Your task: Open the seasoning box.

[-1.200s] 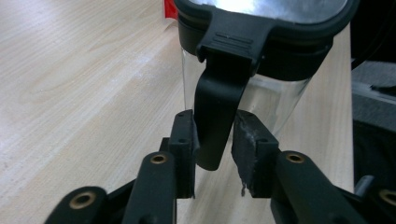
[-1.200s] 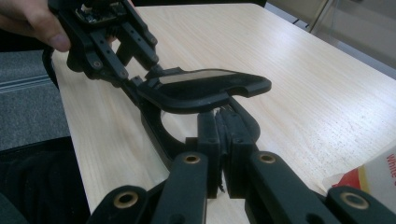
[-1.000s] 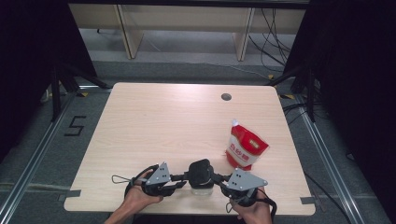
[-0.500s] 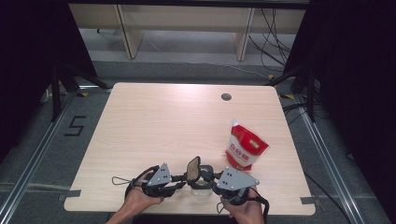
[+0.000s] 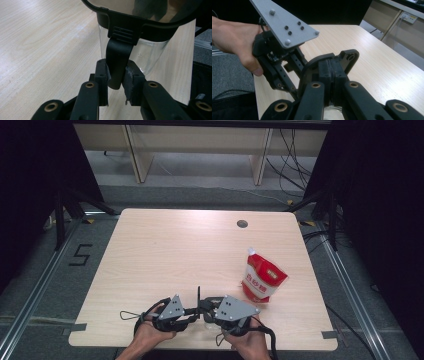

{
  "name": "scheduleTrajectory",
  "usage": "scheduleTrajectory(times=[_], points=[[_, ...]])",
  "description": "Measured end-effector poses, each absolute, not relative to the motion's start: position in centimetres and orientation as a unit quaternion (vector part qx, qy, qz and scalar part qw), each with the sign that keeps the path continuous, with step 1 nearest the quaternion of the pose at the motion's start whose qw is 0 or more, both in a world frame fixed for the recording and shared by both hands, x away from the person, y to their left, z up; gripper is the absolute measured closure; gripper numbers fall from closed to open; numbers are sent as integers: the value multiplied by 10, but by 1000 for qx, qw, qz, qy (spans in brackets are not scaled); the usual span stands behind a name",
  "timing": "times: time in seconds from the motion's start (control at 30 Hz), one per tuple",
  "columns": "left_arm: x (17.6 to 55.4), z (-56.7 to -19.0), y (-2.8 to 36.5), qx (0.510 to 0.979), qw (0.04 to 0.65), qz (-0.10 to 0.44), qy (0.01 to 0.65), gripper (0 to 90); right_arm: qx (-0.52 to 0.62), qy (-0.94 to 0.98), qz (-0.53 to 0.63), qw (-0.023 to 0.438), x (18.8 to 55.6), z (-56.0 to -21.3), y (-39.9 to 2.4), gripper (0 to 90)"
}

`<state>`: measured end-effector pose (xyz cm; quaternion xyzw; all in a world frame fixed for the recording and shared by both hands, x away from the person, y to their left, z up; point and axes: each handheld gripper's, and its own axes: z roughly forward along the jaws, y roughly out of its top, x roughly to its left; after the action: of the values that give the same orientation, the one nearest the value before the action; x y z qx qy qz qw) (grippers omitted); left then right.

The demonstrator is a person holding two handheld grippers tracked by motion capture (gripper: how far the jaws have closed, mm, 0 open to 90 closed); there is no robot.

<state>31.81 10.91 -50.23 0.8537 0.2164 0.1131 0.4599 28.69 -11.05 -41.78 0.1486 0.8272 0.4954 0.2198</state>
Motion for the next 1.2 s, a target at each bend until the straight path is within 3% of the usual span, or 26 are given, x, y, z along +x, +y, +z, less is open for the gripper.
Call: scheduleTrajectory(times=[0.63,0.9,1.07,1.2], points=[[316,-502,108,851,458,113,233,741,134,831,495,215,289,-420,-99,894],[319,-502,111,850,468,96,224,724,142,828,499,215,287,-419,-107,846],[319,-500,119,842,474,97,240,605,163,820,501,224,289,-423,-131,796],[314,-493,125,833,482,98,253,465,198,806,511,224,292,-430,-161,697]])
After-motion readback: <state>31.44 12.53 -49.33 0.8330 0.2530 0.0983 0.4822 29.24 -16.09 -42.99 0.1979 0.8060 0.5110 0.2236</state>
